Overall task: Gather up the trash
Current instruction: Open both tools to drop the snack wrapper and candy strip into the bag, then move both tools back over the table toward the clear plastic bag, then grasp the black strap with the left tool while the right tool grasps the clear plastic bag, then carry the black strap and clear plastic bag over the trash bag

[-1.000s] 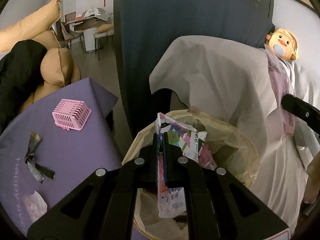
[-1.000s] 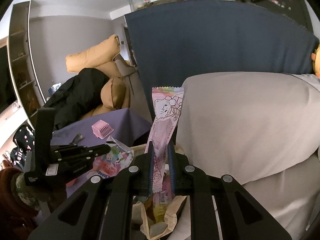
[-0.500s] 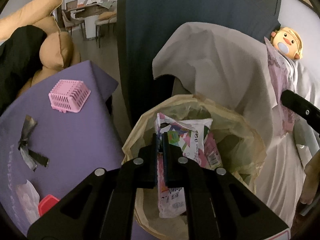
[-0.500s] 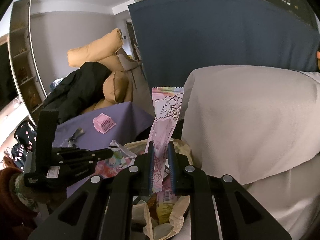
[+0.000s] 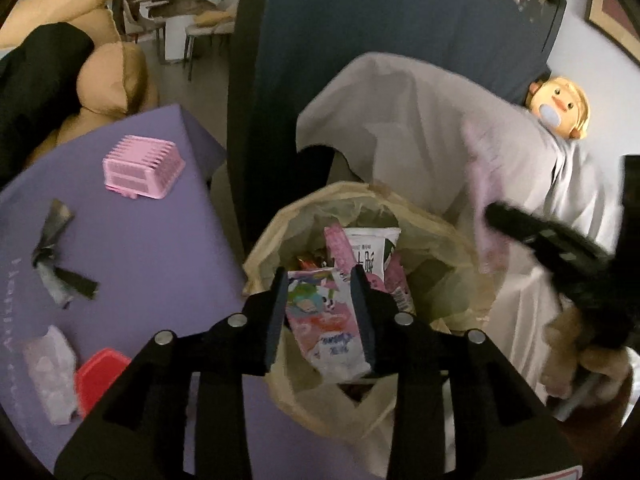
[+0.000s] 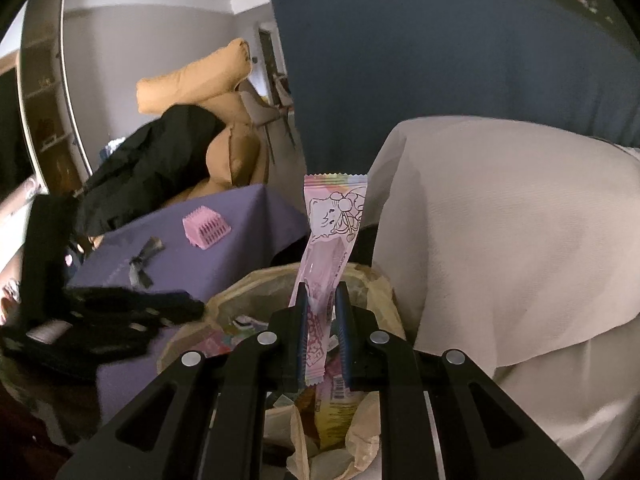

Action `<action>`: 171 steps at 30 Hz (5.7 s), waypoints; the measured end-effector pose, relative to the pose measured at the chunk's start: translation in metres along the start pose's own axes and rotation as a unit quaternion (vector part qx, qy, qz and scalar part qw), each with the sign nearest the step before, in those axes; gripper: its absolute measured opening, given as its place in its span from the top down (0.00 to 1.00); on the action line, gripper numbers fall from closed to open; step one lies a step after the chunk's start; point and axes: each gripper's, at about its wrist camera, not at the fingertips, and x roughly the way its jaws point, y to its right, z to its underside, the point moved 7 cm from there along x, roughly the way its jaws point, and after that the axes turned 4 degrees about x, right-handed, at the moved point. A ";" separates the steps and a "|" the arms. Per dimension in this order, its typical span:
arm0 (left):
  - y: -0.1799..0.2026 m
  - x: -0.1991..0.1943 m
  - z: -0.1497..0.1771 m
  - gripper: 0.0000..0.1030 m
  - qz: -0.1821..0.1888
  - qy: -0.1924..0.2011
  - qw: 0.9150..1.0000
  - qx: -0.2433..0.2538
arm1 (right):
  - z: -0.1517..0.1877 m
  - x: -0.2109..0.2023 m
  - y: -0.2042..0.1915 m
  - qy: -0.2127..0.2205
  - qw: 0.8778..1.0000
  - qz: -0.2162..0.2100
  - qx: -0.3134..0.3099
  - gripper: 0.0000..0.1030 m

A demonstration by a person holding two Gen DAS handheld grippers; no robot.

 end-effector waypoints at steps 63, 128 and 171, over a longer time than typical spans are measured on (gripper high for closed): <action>-0.293 -0.167 0.163 0.46 -0.155 0.072 0.957 -0.234 | 0.065 0.140 -0.317 -0.197 0.956 -0.104 -0.193 0.43; -0.246 -0.050 0.063 0.73 -0.084 -0.004 0.988 -0.130 | 0.046 0.083 -0.233 -0.140 0.965 -0.178 -0.134 0.46; -0.040 -0.179 -0.046 0.73 -0.067 0.157 0.983 0.063 | -0.077 -0.062 -0.108 0.055 0.990 -0.084 -0.102 0.96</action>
